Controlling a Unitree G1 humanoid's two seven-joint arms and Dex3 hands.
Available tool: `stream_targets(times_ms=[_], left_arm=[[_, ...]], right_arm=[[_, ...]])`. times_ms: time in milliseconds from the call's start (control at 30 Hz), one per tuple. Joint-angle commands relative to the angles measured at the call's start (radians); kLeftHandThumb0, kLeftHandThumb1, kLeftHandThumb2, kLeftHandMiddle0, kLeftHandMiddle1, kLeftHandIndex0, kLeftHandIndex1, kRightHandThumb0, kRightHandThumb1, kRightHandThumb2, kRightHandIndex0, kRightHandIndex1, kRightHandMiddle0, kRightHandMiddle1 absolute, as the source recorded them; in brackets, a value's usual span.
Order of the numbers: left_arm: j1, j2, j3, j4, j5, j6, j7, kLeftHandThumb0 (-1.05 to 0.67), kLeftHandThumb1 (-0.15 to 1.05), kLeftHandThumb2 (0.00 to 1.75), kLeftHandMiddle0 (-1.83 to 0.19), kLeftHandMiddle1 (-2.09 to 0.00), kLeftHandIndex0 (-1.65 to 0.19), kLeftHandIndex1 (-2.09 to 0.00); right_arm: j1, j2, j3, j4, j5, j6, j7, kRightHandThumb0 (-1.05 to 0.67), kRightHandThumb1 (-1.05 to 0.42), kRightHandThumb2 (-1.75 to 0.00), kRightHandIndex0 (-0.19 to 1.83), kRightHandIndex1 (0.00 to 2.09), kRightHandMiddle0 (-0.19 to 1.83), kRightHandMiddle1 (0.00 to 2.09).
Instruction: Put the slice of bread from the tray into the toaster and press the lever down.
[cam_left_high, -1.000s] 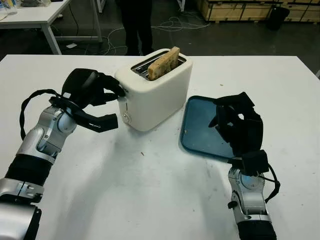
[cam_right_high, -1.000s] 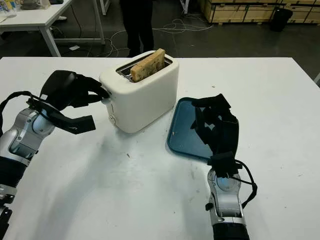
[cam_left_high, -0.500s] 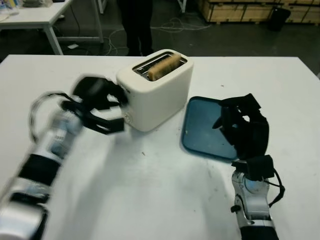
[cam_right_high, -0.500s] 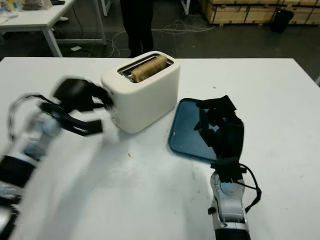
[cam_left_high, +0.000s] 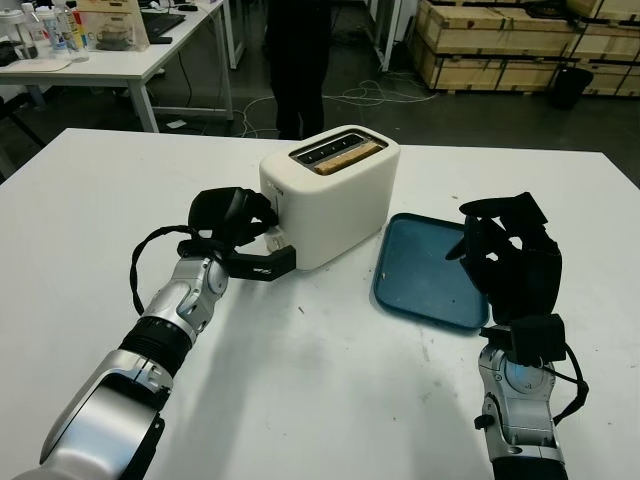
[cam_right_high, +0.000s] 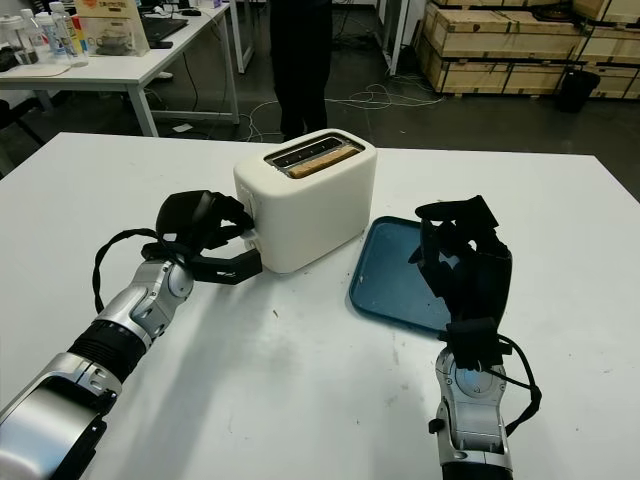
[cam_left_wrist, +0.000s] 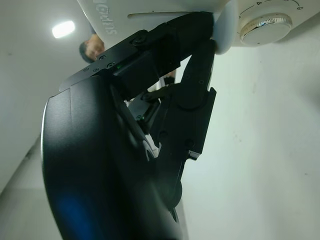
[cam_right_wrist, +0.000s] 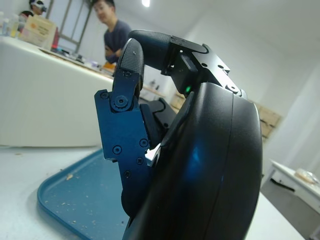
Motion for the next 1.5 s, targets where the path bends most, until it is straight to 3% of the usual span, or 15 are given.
stream_targets(times_ms=[0,67,200,233,267,300,333,367,500,567,600,767,1000,1267,1467], left_arm=[[0.158,-0.163,-0.183,0.104,0.038,0.015,-0.153,-0.12,0.92,0.17,-0.84,-1.13,-1.14,-0.04],[0.169,-0.149,-0.184,0.052,0.033,0.022,-0.157,-0.13,0.92,0.19,-0.8,-1.29,-1.16,-0.06],[0.219,-0.101,-0.172,-0.119,0.011,0.016,-0.139,-0.13,0.92,0.14,-0.76,-1.41,-1.2,-0.08],[0.237,-0.084,-0.164,-0.175,0.001,0.008,-0.131,-0.12,0.92,0.12,-0.72,-1.57,-1.24,-0.14],[0.26,-0.064,-0.15,-0.247,-0.008,0.003,-0.118,-0.13,0.92,0.11,-0.7,-1.67,-1.21,-0.33],[0.288,-0.045,-0.124,-0.321,-0.023,-0.014,-0.082,-0.13,0.92,0.11,-0.7,-1.71,-1.06,-0.68],[0.314,-0.03,-0.097,-0.384,-0.036,-0.037,-0.032,-0.13,0.92,0.11,-0.71,-1.72,-0.94,-0.9],[0.334,-0.018,-0.076,-0.429,-0.047,-0.056,0.009,-0.13,0.92,0.13,-0.73,-1.67,-0.86,-0.98],[0.411,-0.011,0.075,-0.611,-0.2,-0.148,0.106,-0.19,0.92,0.3,-0.73,-1.48,-0.7,-0.87],[0.429,-0.016,0.144,-0.679,-0.265,-0.169,0.108,-0.24,0.92,0.36,-0.73,-1.49,-0.74,-0.75],[0.433,-0.017,0.177,-0.707,-0.292,-0.177,0.104,-0.27,0.92,0.39,-0.7,-1.63,-0.78,-0.72],[0.437,-0.045,0.292,-0.798,-0.397,-0.13,0.021,-0.35,0.92,0.37,-0.81,-1.74,-0.79,-0.79],[0.443,-0.109,0.379,-0.914,-0.504,-0.067,-0.061,-0.37,0.92,0.24,-0.65,-1.59,-0.72,-0.81],[0.501,-0.199,0.402,-0.999,-0.521,-0.038,-0.063,-0.36,0.92,0.29,-0.53,-1.58,-0.64,-0.85],[0.562,-0.252,0.399,-1.003,-0.498,-0.005,-0.044,-0.39,0.92,0.3,-0.47,-1.63,-0.6,-0.97]], right_arm=[[-0.029,-0.011,-0.004,0.006,-0.024,0.012,-0.011,-0.46,-0.92,-0.41,0.82,1.75,0.55,1.66],[-0.03,-0.007,-0.002,0.004,-0.021,0.013,-0.01,-0.47,-0.92,-0.4,0.83,1.75,0.57,1.65],[-0.024,0.004,0.006,-0.007,0.0,0.019,0.002,-0.48,-0.92,-0.38,0.83,1.75,0.58,1.63],[-0.024,0.003,0.008,-0.006,0.002,0.014,0.005,-0.48,-0.92,-0.38,0.83,1.75,0.58,1.64],[-0.024,0.002,0.008,-0.004,0.0,0.011,0.005,-0.48,-0.92,-0.38,0.83,1.75,0.58,1.64],[-0.025,0.0,0.008,0.0,-0.004,0.005,0.005,-0.48,-0.92,-0.38,0.83,1.75,0.58,1.64],[-0.026,-0.001,0.008,0.003,-0.009,0.002,0.003,-0.49,-0.92,-0.38,0.83,1.75,0.58,1.63],[-0.027,-0.002,0.008,0.005,-0.013,0.0,0.001,-0.49,-0.92,-0.38,0.83,1.75,0.58,1.63],[-0.028,-0.005,0.012,0.017,-0.023,0.0,0.001,-0.49,-0.92,-0.39,0.83,1.75,0.56,1.65],[-0.031,-0.007,0.015,0.021,-0.021,0.006,0.006,-0.48,-0.92,-0.4,0.84,1.75,0.54,1.67],[-0.032,-0.009,0.018,0.022,-0.02,0.01,0.01,-0.48,-0.92,-0.4,0.84,1.75,0.54,1.68],[-0.044,-0.015,0.022,0.034,-0.023,0.04,0.022,-0.48,-0.92,-0.4,0.82,1.75,0.53,1.65],[-0.099,-0.015,0.008,0.081,-0.004,0.124,0.016,-0.48,-0.92,-0.38,0.81,1.75,0.57,1.59],[-0.165,-0.012,0.005,0.141,-0.009,0.146,-0.004,-0.53,-0.92,-0.36,0.82,1.75,0.56,1.62],[-0.194,-0.016,-0.001,0.164,-0.031,0.118,-0.034,-0.51,-0.92,-0.35,0.83,1.75,0.63,1.45]])
